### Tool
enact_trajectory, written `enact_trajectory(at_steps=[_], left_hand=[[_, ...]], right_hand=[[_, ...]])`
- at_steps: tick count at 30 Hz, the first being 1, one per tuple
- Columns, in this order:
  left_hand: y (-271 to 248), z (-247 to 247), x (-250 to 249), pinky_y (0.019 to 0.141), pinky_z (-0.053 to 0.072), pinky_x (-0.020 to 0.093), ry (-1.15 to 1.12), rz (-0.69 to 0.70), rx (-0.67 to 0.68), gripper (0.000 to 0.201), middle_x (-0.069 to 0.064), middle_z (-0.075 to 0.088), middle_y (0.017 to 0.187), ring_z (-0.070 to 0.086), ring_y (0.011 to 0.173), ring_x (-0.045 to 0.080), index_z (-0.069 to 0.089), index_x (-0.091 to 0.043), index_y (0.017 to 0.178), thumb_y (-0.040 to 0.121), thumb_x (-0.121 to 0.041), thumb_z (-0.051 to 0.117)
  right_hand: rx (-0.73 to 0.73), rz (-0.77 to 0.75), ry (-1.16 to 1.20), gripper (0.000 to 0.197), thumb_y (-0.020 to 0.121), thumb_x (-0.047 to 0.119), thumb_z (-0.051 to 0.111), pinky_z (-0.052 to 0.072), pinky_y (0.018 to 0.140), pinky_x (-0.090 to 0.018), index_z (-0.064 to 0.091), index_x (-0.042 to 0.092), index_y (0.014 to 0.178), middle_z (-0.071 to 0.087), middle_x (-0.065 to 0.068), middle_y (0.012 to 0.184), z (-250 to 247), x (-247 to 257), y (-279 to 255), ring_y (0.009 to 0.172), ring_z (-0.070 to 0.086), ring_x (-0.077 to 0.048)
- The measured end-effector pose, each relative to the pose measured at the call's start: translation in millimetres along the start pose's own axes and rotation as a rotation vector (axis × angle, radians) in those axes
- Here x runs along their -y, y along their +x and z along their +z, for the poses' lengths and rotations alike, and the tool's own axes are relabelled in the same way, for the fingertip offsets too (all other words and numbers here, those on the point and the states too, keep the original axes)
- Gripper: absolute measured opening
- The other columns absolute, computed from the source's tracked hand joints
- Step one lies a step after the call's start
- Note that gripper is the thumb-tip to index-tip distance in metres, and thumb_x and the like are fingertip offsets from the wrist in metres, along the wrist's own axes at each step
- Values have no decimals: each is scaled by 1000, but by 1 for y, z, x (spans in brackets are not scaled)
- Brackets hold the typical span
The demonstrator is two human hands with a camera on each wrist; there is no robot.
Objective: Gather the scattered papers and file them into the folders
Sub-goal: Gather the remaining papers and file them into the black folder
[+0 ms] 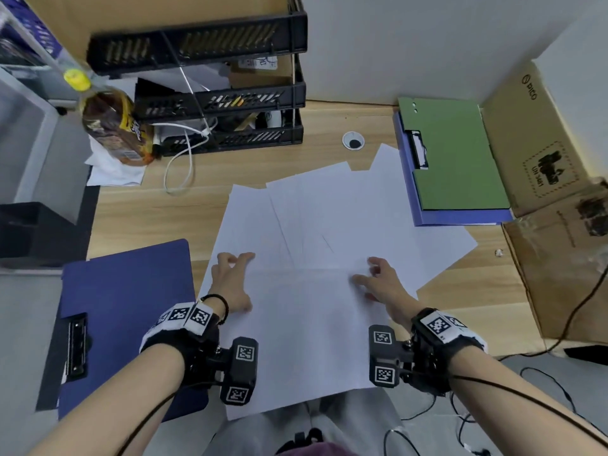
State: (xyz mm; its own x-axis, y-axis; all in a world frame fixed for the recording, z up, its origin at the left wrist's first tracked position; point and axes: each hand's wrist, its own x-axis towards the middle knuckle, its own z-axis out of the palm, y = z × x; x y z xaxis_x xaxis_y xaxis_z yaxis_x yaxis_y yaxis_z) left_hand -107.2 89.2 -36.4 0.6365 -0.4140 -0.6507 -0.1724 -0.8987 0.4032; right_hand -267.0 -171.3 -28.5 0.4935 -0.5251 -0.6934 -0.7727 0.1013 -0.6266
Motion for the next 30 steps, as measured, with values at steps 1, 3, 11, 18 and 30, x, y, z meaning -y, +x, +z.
enact_trajectory(at_steps=[1, 3, 11, 18, 30], left_hand=[[1, -1, 3, 84, 38, 28, 22, 22, -6, 93, 3, 19, 128, 25, 123, 28, 31, -30, 139, 63, -4, 76], [4, -5, 7, 79, 38, 29, 69, 59, -16, 80, 0, 28, 118, 30, 117, 26, 36, -30, 129, 63, -12, 76], [12, -22, 20, 89, 40, 30, 90, 131, 48, 43, -6, 60, 121, 46, 122, 23, 58, -25, 120, 80, -38, 66], [8, -29, 35, 90, 50, 25, -40, 175, 347, 43, -11, 63, 121, 61, 108, 13, 62, -28, 118, 76, -26, 71], [26, -61, 9, 75, 46, 29, -672, 93, -205, 18, 3, 62, 118, 59, 102, 20, 58, -31, 110, 94, -24, 54]], right_hand=[[7, 4, -23, 67, 84, 20, 74, 50, 83, -36, 40, 13, 142, 44, -8, 132, 2, 2, 1, 99, 56, -20], [9, -4, -127, 65, 83, 27, 75, 49, 95, -39, 46, 16, 139, 47, -8, 136, 6, 9, 1, 118, 53, -27], [200, -22, -566, 56, 80, 46, 74, 33, 113, -38, 56, 29, 130, 57, 4, 124, 30, 43, 9, 130, 41, -22], [366, -92, -876, 77, 62, 67, 72, 31, 111, -41, 53, 37, 130, 53, 10, 123, 44, 60, 9, 129, 43, -19], [203, -311, -636, 13, 92, 11, 52, 36, 70, -26, 56, 21, 88, 50, 6, 73, 27, 77, -1, 74, 48, -18]])
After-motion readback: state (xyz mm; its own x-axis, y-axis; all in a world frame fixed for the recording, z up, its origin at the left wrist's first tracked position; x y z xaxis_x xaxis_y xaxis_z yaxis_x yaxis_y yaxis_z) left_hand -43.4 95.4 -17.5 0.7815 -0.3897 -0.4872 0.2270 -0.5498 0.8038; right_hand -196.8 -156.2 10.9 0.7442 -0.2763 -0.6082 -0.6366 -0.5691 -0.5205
